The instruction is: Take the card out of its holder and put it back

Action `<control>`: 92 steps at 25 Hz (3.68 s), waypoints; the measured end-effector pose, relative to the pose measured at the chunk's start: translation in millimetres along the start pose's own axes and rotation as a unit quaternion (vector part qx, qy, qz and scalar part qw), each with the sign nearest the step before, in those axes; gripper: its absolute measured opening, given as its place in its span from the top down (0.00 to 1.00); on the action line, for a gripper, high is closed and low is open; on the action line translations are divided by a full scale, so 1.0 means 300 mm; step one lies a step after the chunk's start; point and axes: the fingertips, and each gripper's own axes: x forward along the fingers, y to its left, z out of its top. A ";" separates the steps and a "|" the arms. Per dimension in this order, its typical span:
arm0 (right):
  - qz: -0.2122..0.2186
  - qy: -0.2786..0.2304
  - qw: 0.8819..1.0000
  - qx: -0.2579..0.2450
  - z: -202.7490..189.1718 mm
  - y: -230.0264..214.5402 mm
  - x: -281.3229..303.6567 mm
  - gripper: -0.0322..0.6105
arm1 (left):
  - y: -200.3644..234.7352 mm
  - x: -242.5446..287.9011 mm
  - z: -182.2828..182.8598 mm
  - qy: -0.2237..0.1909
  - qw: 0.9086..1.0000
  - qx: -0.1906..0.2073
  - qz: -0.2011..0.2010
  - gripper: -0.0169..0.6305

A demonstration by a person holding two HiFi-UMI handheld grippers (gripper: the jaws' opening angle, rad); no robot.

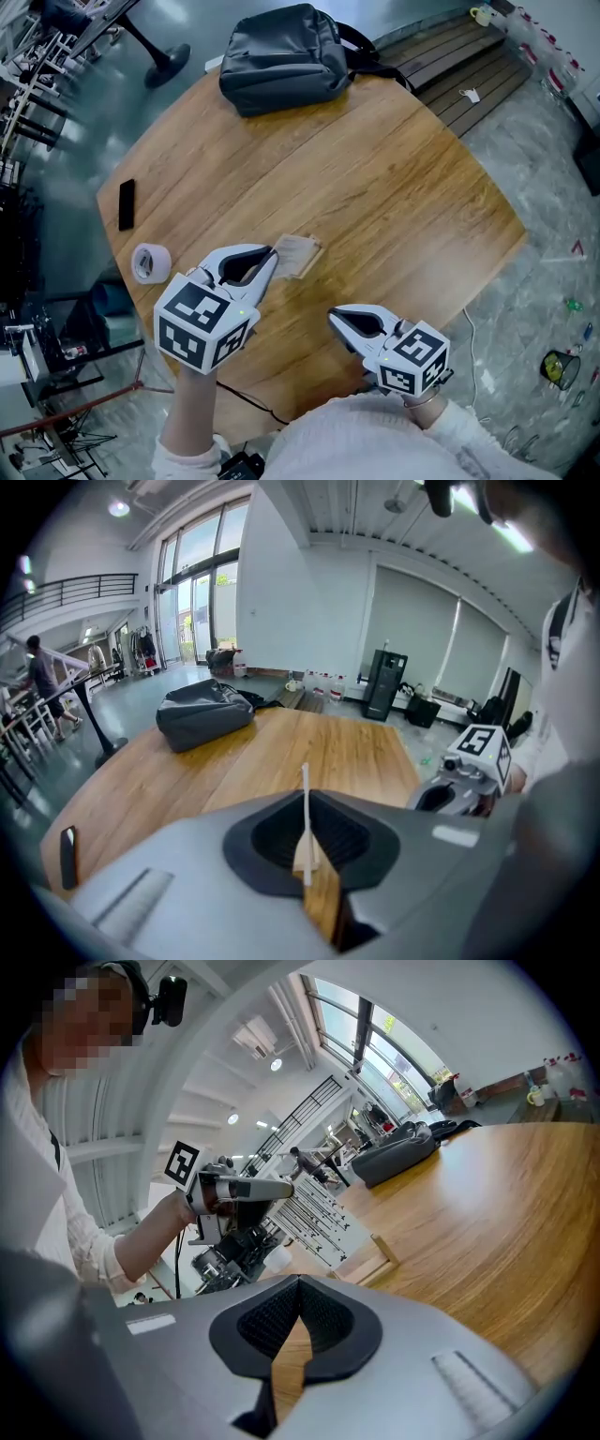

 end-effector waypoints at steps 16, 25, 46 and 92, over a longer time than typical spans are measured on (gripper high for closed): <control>0.003 0.000 1.000 0.001 0.006 -0.007 -0.005 0.95 | -0.014 0.034 -0.001 0.020 0.999 0.029 0.021 0.94; 0.001 0.004 1.000 0.001 0.007 -0.015 -0.007 0.95 | -0.026 0.106 -0.034 0.034 0.999 0.029 0.018 0.94; -0.008 0.012 1.000 -0.007 -0.001 -0.012 -0.020 0.95 | 0.015 0.172 -0.087 -0.003 0.999 -0.012 0.035 0.93; -0.044 0.022 0.988 -0.148 0.078 0.164 -0.022 0.95 | -0.298 -0.116 -0.269 -0.243 0.925 -0.293 -0.013 0.96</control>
